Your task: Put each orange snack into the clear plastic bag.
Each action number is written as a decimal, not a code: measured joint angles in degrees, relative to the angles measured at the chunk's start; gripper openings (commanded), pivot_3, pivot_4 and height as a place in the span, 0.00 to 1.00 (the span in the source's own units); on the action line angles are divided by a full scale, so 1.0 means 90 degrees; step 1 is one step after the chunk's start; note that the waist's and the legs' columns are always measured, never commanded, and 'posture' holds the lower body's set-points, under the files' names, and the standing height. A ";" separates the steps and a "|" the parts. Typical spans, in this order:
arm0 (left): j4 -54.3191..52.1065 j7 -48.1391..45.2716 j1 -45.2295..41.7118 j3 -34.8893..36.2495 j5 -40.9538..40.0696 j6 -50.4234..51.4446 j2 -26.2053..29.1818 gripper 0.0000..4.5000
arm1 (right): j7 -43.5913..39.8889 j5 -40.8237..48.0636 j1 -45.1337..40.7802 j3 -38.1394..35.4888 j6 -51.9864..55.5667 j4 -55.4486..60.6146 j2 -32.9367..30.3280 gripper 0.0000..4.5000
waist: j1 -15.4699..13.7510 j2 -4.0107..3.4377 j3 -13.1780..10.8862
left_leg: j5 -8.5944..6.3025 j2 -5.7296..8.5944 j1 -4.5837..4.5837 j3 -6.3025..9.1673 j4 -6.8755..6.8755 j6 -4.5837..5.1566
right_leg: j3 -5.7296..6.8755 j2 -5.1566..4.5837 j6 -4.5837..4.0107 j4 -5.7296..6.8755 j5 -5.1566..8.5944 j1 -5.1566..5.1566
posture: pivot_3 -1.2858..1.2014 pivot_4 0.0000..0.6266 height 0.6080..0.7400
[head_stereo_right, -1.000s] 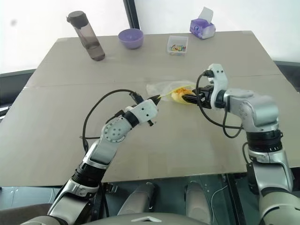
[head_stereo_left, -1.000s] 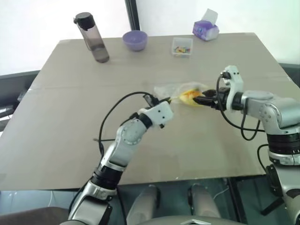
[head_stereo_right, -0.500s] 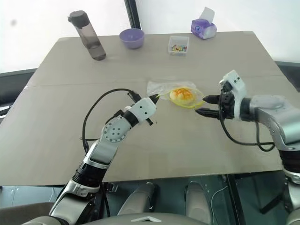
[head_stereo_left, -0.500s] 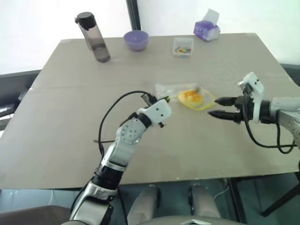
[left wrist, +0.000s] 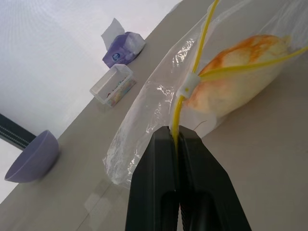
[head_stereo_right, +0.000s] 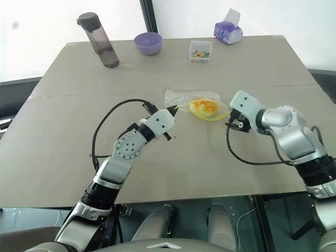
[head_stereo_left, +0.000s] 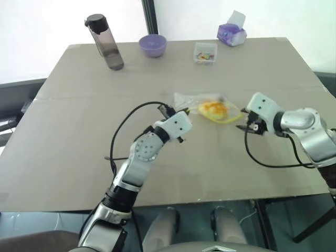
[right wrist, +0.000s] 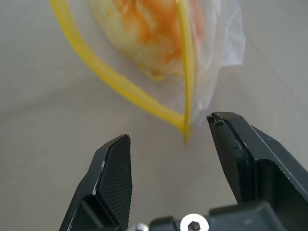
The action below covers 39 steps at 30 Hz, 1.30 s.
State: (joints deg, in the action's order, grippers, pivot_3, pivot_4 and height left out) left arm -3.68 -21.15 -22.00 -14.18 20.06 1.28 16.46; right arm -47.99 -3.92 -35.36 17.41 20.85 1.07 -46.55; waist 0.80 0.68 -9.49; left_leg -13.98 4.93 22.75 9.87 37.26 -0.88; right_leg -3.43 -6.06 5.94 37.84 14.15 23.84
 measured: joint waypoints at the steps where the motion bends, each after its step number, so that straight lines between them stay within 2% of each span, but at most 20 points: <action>1: 0.0000 0.0000 0.0000 -0.0001 0.0001 0.0002 0.0000 0.00 | 0.0035 -0.0066 -0.0059 0.0000 -0.0041 -0.0029 0.0045 0.65 | -0.0005 0.0000 0.0000 | 0.0000 0.0000 0.0000 0.0001 0.0000 0.0000 | 0.0000 0.0000 0.0000 0.0000 0.0000 0.0000 | 0.52 0.24 1.00; 7: 0.0000 0.0000 0.0043 0.0000 0.0003 0.0053 0.0004 0.00 | -0.0072 -0.0200 -0.0120 -0.0005 -0.0153 -0.0067 0.0079 0.05 | -0.0012 0.0000 0.0000 | 0.0000 0.0003 0.0001 0.0002 0.0000 0.0000 | 0.0001 -0.0002 0.0000 -0.0003 0.0000 -0.0001 | 0.52 0.24 1.00; 8: 0.0000 0.0000 0.0043 -0.0001 0.0003 0.0058 0.0005 0.00 | -0.0099 -0.0207 -0.0120 -0.0007 -0.0172 -0.0067 0.0079 0.02 | -0.0012 0.0000 0.0000 | 0.0000 0.0002 0.0001 0.0002 0.0000 0.0000 | 0.0001 -0.0001 0.0000 -0.0003 0.0000 -0.0001 | 0.52 0.24 1.00; 16: 0.0000 0.0009 0.0022 0.0004 0.0006 0.0047 0.0032 0.00 | -0.0109 -0.0330 -0.0143 -0.0072 -0.0332 -0.0142 0.0032 0.02 | -0.0006 0.0000 0.0000 | 0.0000 0.0002 0.0001 0.0001 0.0000 0.0001 | 0.0001 -0.0001 0.0000 -0.0003 0.0000 -0.0001 | 0.52 0.24 1.00; 23: -0.0162 0.0092 -0.1063 0.0078 -0.0010 -0.0061 0.0058 0.00 | 0.0506 -0.0586 -0.1331 -0.0533 -0.0959 -0.1055 -0.0019 0.02 | 0.0002 0.0001 -0.0002 | 0.0000 0.0002 0.0002 0.0000 -0.0008 0.0000 | 0.0000 -0.0002 0.0000 -0.0011 0.0000 0.0000 | 0.52 0.24 1.00; 26: -0.0238 0.0053 -0.1095 0.0066 -0.0011 -0.0053 0.0059 0.00 | 0.0514 -0.0604 -0.1416 -0.0576 -0.1159 -0.1192 -0.0055 0.02 | 0.0008 0.0001 -0.0001 | -0.0001 0.0001 0.0007 -0.0002 -0.0016 0.0000 | 0.0000 -0.0002 0.0000 -0.0023 0.0000 0.0002 | 0.52 0.24 1.00; 29: -0.0239 0.0023 -0.1007 0.0023 -0.0008 -0.0038 0.0064 0.00 | 0.0452 -0.0649 -0.1285 -0.0570 -0.1246 -0.1272 -0.0093 0.20 | 0.0002 0.0001 -0.0002 | 0.0000 0.0002 0.0014 -0.0001 -0.0014 0.0000 | 0.0000 -0.0003 -0.0001 -0.0019 0.0000 0.0010 | 0.52 0.24 1.00; 31: -0.0239 0.0023 -0.0923 0.0045 -0.0008 -0.0021 0.0100 0.00 | 0.0273 -0.0654 -0.1123 -0.0571 -0.1231 -0.1263 -0.0268 0.41 | -0.0004 0.0000 -0.0002 | 0.0000 0.0002 0.0014 -0.0001 -0.0014 0.0001 | 0.0000 -0.0002 -0.0001 -0.0019 0.0000 0.0010 | 0.52 0.24 1.00; 36: -0.0241 0.0011 -0.0888 0.0078 -0.0008 0.0080 0.0120 0.00 | -0.0616 -0.0622 -0.0944 -0.0551 -0.1198 -0.0804 -0.0696 0.41 | 0.0029 -0.0001 -0.0003 | -0.0001 0.0001 0.0011 -0.0004 -0.0011 0.0001 | -0.0001 0.0000 0.0000 -0.0015 0.0000 0.0009 | 0.52 0.24 1.00; 39: -0.0245 0.0001 -0.0888 0.0078 -0.0009 0.0104 0.0123 0.00 | -0.0949 -0.0348 -0.0953 -0.0574 -0.1139 -0.0269 -0.0623 0.41 | 0.0059 -0.0001 -0.0002 | -0.0001 -0.0004 0.0009 -0.0003 -0.0012 0.0001 | -0.0001 0.0003 0.0000 -0.0012 0.0000 0.0009 | 0.52 0.24 1.00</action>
State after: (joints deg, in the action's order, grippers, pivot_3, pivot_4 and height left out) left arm -5.88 -21.14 -29.99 -13.48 19.99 2.22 17.56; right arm -56.53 -7.05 -43.93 12.25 10.60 -1.35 -52.15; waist 1.33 0.67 -9.51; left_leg -13.99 4.89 22.83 9.84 37.15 -0.88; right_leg -3.44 -6.04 5.94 37.74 14.15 23.93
